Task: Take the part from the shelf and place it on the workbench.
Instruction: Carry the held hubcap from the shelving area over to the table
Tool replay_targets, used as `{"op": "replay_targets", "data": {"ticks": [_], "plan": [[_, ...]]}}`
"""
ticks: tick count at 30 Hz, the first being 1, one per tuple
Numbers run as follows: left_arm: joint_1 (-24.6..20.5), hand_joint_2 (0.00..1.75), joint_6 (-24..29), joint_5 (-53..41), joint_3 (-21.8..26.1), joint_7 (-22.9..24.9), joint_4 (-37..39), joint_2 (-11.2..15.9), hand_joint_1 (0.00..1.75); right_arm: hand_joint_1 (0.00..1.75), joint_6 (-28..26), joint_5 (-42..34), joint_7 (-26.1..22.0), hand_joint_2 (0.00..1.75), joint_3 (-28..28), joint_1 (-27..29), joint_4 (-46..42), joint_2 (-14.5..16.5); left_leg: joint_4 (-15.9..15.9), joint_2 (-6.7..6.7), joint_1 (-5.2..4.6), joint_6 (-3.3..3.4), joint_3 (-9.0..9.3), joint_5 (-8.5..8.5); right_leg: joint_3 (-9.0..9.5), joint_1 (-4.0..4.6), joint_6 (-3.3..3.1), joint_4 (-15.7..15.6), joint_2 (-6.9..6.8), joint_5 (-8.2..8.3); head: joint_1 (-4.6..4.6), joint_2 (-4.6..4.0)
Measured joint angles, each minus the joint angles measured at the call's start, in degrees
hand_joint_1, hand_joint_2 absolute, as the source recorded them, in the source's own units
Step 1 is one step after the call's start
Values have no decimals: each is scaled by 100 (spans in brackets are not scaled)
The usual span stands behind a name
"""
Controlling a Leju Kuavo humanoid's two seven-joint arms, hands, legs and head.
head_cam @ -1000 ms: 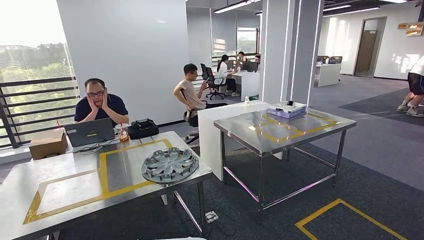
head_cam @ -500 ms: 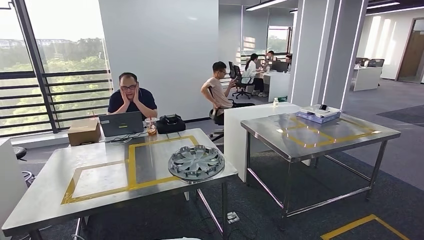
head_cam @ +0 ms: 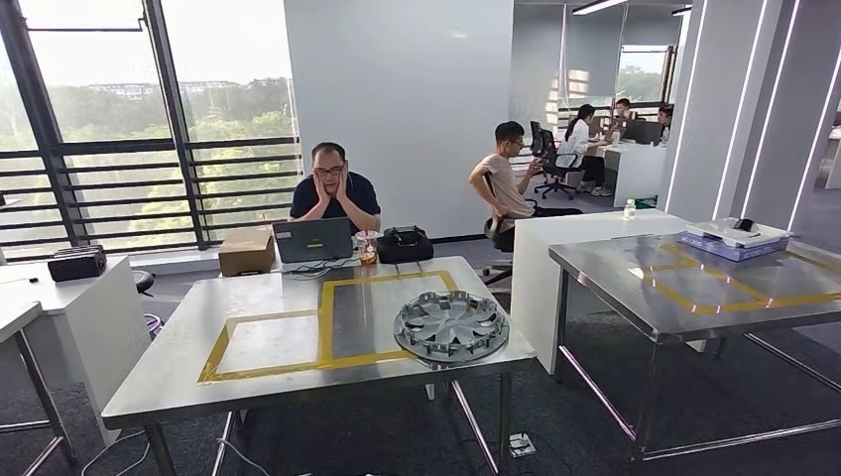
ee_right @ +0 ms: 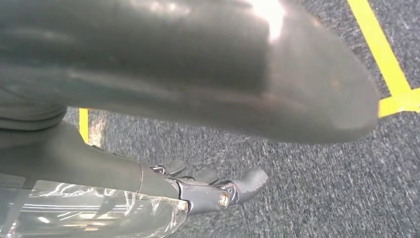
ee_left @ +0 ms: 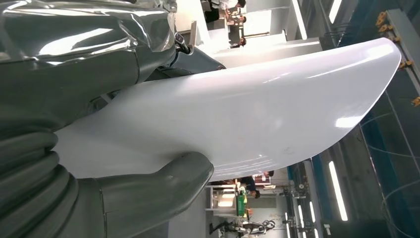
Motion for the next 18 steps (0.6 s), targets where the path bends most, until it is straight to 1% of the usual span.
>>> {"op": "replay_targets", "data": {"ticks": [1,2,3,4,5,6,7,8,9,10,11,12,13,14,15,16,17,18], "plan": [[0,175,-4,4,-1,3,-1,1,175,0,0,-2,4,0,0,9,0,-2,239,167,3,-30,-113,-124,21,-6,-36,-5,-45,-12,-9,0],[-1,175,-10,8,-3,8,0,1,175,0,-1,-3,9,0,0,22,0,-8,587,330,6,-58,-289,-283,37,6,-66,-5,-91,-29,-19,-1],[-4,175,-16,13,-9,15,3,-1,175,0,-4,-4,13,0,0,36,0,-11,994,415,22,-76,-504,-448,48,16,-90,-5,-146,-46,-26,-1],[-4,175,-19,16,-16,22,7,-2,175,0,-7,-6,17,0,0,49,0,-14,1343,448,37,-85,-705,-556,56,26,-104,-5,-204,-60,-28,-1],[-3,175,-21,19,-24,28,12,-3,175,0,-9,-7,22,0,0,56,0,-17,1518,460,46,-87,-825,-565,65,34,-111,-4,-259,-73,-31,-1],[-4,175,-21,26,-30,34,16,-3,175,0,-14,-8,26,0,0,59,-1,-19,1463,470,49,-78,-829,-463,80,43,-112,-4,-314,-88,-33,-1],[-10,175,-21,39,-34,39,19,-2,175,0,-21,-9,28,0,0,59,-3,-19,1181,498,42,-53,-707,-275,103,54,-108,-5,-364,-106,-35,-1],[-26,175,-21,56,-37,46,19,-4,175,0,-34,-10,28,0,0,59,-8,-19,764,569,22,-5,-503,-64,130,63,-99,-7,-405,-124,-37,-1],[-51,175,-19,81,-39,55,19,-7,175,0,-51,-11,28,0,0,59,-18,-13,371,664,-12,48,-304,79,151,81,-84,-9,-447,-144,-34,-1],[-79,175,-14,102,-44,65,19,-13,175,0,-77,-13,29,0,-1,58,-28,-16,85,743,-50,95,-160,158,165,93,-66,-11,-482,-160,-32,-1],[-105,175,-7,119,-50,75,20,-18,175,0,-101,-14,32,0,-1,55,-40,-21,-61,793,-83,128,-89,169,172,98,-45,-14,-518,-173,-28,0],[-121,175,2,132,-57,86,21,-21,175,0,-132,-16,37,0,-1,53,-56,-28,-93,791,-107,142,-82,142,177,103,-20,-22,-559,-183,-26,0],[-129,175,9,139,-63,94,21,-24,175,0,-167,-17,42,0,-1,49,-75,-43,-124,744,-117,155,-70,149,200,102,7,-40,-601,-189,-29,1],[-131,175,15,146,-69,98,22,-28,175,0,-199,-19,46,0,0,52,-99,-56,-177,701,-106,170,-24,169,217,100,31,-38,-605,-205,-23,2],[-140,175,20,159,-73,99,24,-34,175,0,-231,-21,48,0,1,56,-123,-69,-243,664,-88,194,34,196,204,99,42,23,-541,-244,-22,1],[-159,175,23,172,-76,99,28,-46,175,0,-262,-24,49,0,2,59,-146,-85,-309,626,-67,220,94,226,131,99,41,191,-432,-323,-19,1],[-175,175,27,187,-80,97,37,-61,175,0,-298,-27,49,0,2,67,-164,-102,-351,595,-49,240,138,247,-21,92,26,482,-295,-441,-5,1],[-193,175,30,204,-83,95,54,-74,175,0,-342,-30,46,0,2,72,-185,-120,-364,560,-47,259,147,251,-239,90,14,873,-181,-582,-2,-1]]}}
